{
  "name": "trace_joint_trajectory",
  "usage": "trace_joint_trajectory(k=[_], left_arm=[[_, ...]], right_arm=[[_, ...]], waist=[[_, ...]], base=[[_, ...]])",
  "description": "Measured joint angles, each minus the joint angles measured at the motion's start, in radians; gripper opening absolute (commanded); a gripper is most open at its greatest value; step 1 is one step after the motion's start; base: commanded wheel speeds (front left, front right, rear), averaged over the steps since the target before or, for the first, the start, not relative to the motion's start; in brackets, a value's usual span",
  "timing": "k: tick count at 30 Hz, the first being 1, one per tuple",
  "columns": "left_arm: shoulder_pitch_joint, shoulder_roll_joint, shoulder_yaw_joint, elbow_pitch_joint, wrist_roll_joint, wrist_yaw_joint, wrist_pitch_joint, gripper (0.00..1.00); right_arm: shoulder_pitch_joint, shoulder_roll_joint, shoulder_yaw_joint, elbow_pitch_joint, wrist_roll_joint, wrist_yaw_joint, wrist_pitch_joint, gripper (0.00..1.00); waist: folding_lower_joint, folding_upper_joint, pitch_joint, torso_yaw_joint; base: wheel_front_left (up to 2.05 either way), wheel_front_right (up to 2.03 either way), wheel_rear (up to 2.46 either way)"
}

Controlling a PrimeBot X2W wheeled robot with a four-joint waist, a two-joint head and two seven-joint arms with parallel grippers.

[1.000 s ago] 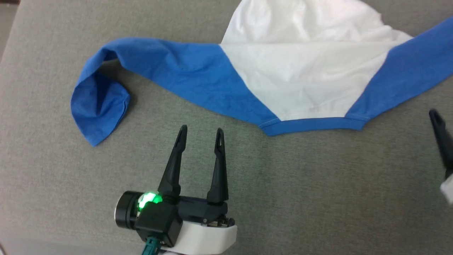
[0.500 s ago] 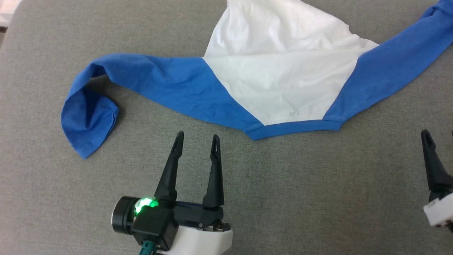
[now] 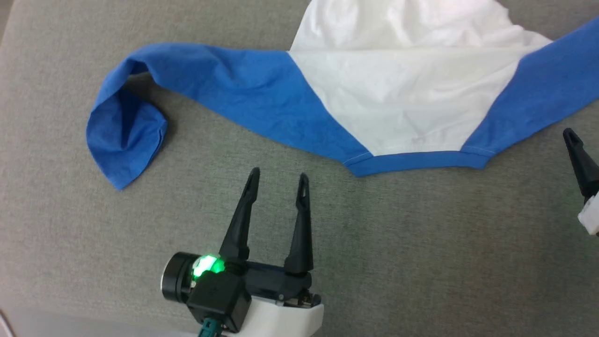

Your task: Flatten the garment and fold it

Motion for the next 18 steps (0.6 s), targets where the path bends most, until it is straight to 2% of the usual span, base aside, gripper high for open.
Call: trace_joint_trajectory(k=[6,18], left_arm=[[-0.031,-0.001,-0.028,-0.001,-0.009,0.022,0.0,1.0],[-0.051,0.0,-0.053,0.013,-0.03,0.032,0.0,1.0]], right_arm=[[-0.035,-0.028,0.019,0.034,0.005,0.0,0.033,1.0],[-0.069,-0.047,0.016,0.077,0.005,0.0,0.05,1.0]], waist=[[0.0001,0.0,0.04,0.029],[-0.0001,0.0001,0.066,0.061]], base=[[0.0,0.0,0.0],[0.0,0.0,0.0]])
